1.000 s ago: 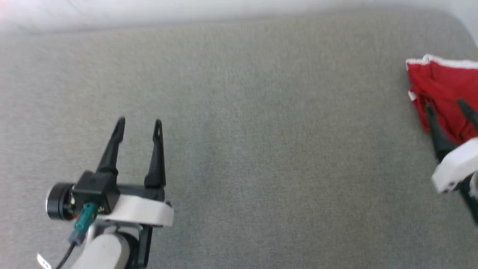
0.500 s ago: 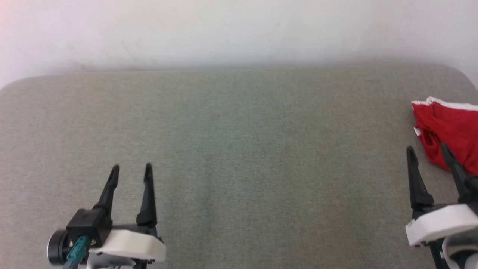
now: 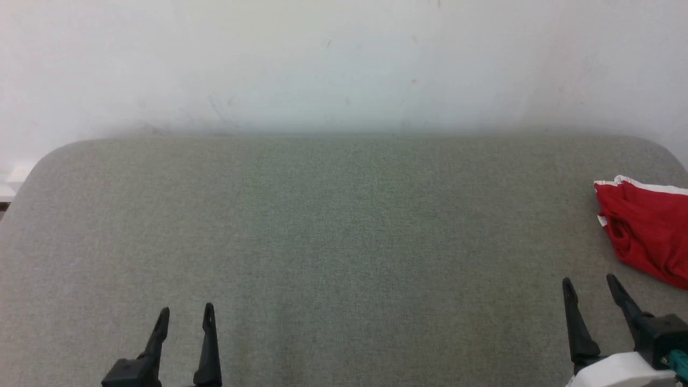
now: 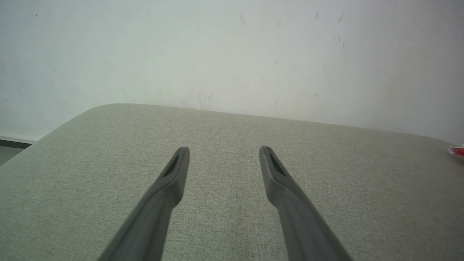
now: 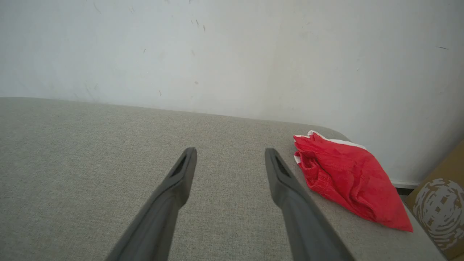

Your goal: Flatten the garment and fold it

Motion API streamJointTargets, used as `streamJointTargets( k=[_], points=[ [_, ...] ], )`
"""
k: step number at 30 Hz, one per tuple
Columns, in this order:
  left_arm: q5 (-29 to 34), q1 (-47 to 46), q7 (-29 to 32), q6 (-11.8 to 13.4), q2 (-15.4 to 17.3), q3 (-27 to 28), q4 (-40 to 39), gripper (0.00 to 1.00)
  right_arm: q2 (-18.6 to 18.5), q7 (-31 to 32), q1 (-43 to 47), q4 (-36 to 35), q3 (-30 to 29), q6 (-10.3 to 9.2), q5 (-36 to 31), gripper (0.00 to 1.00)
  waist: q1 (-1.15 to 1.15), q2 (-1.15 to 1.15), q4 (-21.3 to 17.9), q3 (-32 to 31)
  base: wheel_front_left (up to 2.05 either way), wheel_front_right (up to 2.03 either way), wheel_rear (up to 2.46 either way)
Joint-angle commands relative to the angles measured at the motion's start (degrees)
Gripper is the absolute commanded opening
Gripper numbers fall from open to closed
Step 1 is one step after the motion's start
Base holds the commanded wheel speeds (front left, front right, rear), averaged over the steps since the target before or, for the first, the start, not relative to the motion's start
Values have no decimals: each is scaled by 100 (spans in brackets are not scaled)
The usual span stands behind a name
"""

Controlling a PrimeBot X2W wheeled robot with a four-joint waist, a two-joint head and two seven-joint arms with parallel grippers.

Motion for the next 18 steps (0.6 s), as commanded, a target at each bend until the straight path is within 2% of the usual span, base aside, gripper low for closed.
streamJointTargets(
  k=[1, 9, 18],
  points=[
    [50, 68, -31, -51, -22, 15, 36, 100, 20, -50, 67, 30, -2, -6, 58, 100, 1, 0, 16, -65, 0, 0, 0],
    [178, 152, -33, -159, -142, 42, 194, 100, 21, -213, 139, 321, -19, -6, 206, 100, 1, 0, 24, -162, 0, 0, 0],
    [200, 214, -33, -339, -255, 103, 282, 100, 21, -190, 163, 314, -18, -6, 276, 100, 1, 0, 30, -267, 0, 0, 0]
  ],
)
